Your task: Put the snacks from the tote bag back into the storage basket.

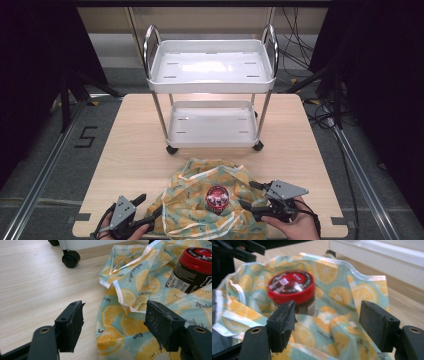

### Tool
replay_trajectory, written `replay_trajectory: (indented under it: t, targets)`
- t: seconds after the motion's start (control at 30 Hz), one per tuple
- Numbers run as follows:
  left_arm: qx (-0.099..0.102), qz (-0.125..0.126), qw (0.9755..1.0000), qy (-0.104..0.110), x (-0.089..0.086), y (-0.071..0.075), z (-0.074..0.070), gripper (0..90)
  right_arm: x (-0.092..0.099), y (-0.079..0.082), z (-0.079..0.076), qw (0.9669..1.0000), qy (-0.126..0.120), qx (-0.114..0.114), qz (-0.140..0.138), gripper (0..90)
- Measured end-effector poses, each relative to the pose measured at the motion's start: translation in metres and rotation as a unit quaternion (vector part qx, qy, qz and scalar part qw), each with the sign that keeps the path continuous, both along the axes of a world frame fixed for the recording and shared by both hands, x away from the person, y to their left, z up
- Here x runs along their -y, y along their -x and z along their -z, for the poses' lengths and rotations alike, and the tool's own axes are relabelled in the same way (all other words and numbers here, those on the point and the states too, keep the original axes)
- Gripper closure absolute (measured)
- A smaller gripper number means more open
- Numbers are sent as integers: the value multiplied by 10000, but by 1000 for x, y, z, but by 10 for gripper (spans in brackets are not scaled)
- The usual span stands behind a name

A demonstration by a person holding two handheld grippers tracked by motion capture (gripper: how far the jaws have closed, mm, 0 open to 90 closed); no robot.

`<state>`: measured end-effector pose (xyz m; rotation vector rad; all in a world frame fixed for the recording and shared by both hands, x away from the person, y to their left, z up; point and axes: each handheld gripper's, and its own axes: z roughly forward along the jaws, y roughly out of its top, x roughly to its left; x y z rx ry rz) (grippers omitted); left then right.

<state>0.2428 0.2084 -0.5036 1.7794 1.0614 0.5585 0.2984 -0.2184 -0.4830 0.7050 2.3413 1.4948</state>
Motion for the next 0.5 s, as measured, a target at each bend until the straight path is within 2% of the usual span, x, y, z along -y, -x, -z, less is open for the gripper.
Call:
replay_trajectory:
  t: [0.1,0.17,0.27,0.33,0.37,0.4,0.43,0.5]
  targets:
    - [27,-7,10000,29,0,0,0,303,-1,0,0,9999,-50,-17,-113,289]
    - [-8,11,10000,-77,-1,0,0,303,-5,1,0,9998,-77,-7,-202,283]
    - [37,8,10000,38,0,0,0,303,-9,4,0,9994,-67,-21,-336,281]
    - [30,85,9999,-117,-2,0,0,304,-13,5,-1,9988,-91,45,-481,276]
    - [40,66,9999,-66,-1,0,0,305,-16,6,-2,9986,-85,71,-515,271]
    - [37,56,10000,-41,0,0,0,306,-18,8,-2,9987,-80,-34,-499,266]
    - [38,51,10000,-33,-1,0,0,307,-20,7,-2,9981,-104,76,-603,261]
    - [23,0,10000,-38,0,1,-1,306,-26,7,-2,9974,-21,153,-705,251]
